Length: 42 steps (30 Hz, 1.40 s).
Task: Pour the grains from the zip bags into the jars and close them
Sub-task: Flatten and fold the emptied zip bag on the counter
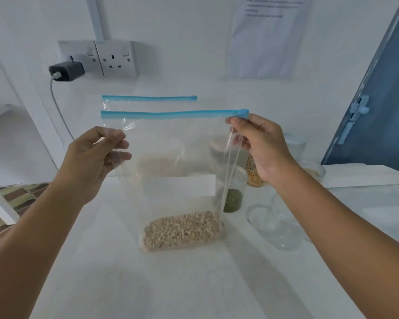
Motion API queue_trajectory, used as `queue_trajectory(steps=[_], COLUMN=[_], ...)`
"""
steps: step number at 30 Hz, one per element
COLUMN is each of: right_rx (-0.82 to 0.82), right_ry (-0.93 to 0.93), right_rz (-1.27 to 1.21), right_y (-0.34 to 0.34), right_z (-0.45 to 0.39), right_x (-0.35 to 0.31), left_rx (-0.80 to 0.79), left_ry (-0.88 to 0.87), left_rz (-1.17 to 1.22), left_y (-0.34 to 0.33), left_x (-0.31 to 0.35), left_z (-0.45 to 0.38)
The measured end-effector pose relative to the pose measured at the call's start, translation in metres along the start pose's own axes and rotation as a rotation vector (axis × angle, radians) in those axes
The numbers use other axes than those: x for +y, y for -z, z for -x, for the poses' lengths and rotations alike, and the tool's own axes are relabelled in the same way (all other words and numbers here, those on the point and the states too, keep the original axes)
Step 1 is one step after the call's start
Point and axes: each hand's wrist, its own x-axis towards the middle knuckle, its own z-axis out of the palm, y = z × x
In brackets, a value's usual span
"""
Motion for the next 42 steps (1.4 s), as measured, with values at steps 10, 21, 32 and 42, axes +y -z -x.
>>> queue_trajectory(steps=[10, 21, 32, 42], right_rx=[0.045, -0.018, -0.082, -0.157], right_ry=[-0.104, -0.119, -0.057, 0.031], right_rz=[-0.043, -0.057, -0.039, 0.014], right_y=[0.021, 0.029, 0.028, 0.037], right_z=[0.006, 0.008, 0.005, 0.006], right_x=[0.002, 0.008, 0.008, 0.006], left_rx=[-0.028, 0.13, -0.209, -0.448], left_ry=[0.025, -0.074, -0.738, -0.664], left_rz=[-0.033, -0.208, -0.873, -0.82], left_y=[-0.022, -0.026, -0.118, -0.176], left_x=[0.0, -0.003, 0.033, 0.028], left_z=[0.008, -0.001, 0.005, -0.01])
